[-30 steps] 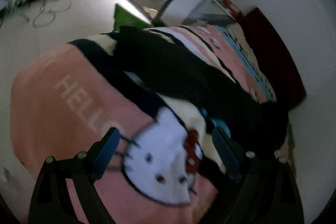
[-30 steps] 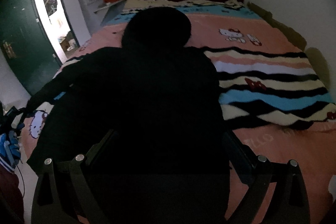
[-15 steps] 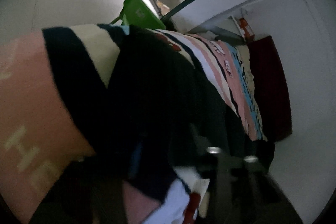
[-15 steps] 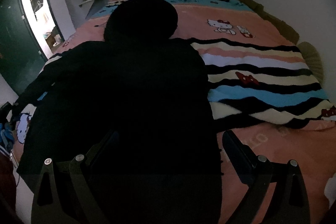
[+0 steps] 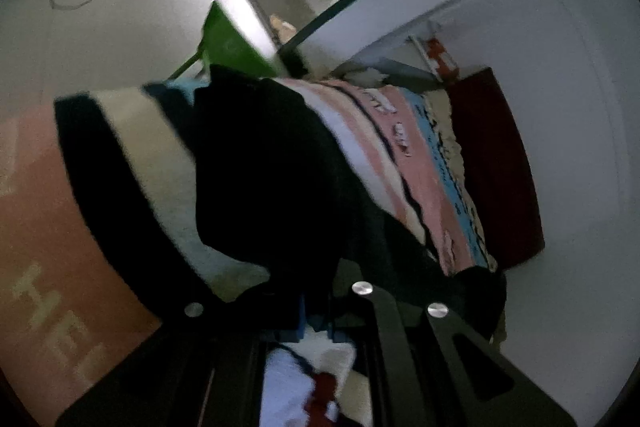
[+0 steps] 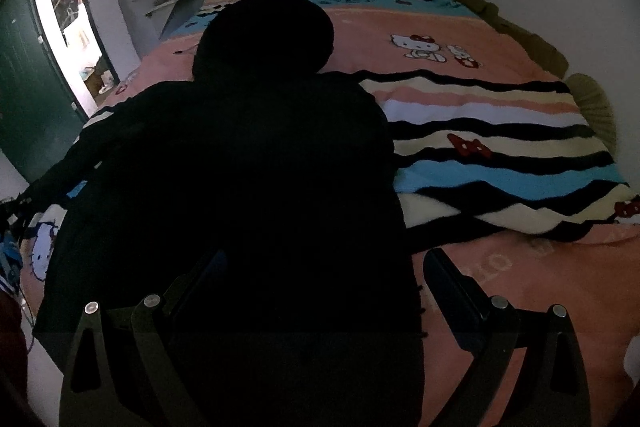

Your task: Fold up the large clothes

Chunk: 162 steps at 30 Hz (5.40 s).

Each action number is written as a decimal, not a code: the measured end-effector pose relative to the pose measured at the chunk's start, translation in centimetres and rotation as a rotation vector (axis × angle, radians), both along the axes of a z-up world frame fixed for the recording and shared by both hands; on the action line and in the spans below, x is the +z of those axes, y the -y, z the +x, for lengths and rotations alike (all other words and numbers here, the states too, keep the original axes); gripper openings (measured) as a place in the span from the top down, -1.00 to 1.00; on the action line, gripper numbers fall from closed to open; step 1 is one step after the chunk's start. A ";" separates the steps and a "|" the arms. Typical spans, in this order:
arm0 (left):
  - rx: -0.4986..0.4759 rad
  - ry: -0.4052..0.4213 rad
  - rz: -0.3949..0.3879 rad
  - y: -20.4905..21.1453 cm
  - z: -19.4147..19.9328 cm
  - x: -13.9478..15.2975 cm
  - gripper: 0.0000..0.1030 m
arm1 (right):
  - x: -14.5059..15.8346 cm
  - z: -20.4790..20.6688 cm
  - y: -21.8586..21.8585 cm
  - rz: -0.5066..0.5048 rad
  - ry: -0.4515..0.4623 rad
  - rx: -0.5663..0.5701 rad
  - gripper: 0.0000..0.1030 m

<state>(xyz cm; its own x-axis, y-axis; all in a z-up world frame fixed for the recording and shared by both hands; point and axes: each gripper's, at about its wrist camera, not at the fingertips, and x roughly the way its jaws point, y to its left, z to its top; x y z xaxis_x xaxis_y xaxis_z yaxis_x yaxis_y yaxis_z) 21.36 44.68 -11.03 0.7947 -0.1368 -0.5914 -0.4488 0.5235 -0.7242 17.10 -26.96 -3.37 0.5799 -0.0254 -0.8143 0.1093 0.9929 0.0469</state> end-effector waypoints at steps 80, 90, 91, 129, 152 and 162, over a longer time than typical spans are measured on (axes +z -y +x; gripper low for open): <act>-0.888 -0.131 0.686 61.3 5.8 4.9 0.22 | -3.8 -5.1 14.4 0.121 0.150 -0.155 -0.90; -0.911 -0.010 0.684 59.6 4.0 8.4 -0.37 | -2.4 -4.6 11.4 0.071 0.143 -0.117 -0.94; -0.903 -0.006 0.694 58.9 4.1 8.7 -0.36 | -2.1 -4.4 10.8 0.061 0.142 -0.103 -0.94; -0.704 -0.105 0.757 40.6 16.2 -2.8 -0.74 | -10.9 18.5 -8.5 -0.206 -0.005 0.255 -0.97; -0.703 -0.100 0.758 40.1 16.6 -3.3 -0.74 | -11.3 18.1 -9.0 -0.221 0.018 0.259 -0.98; -0.671 -0.018 0.773 40.0 14.3 0.5 -0.73 | -9.8 17.5 -8.8 -0.203 0.036 0.265 -0.98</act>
<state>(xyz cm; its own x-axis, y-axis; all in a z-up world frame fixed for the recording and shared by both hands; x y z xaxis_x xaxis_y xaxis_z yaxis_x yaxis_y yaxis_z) 35.69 4.67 -10.54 0.6852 -0.1263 -0.7174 0.1010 0.9918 -0.0781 34.58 -18.15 -13.14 0.6163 -0.0296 -0.7870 -0.1520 0.9760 -0.1558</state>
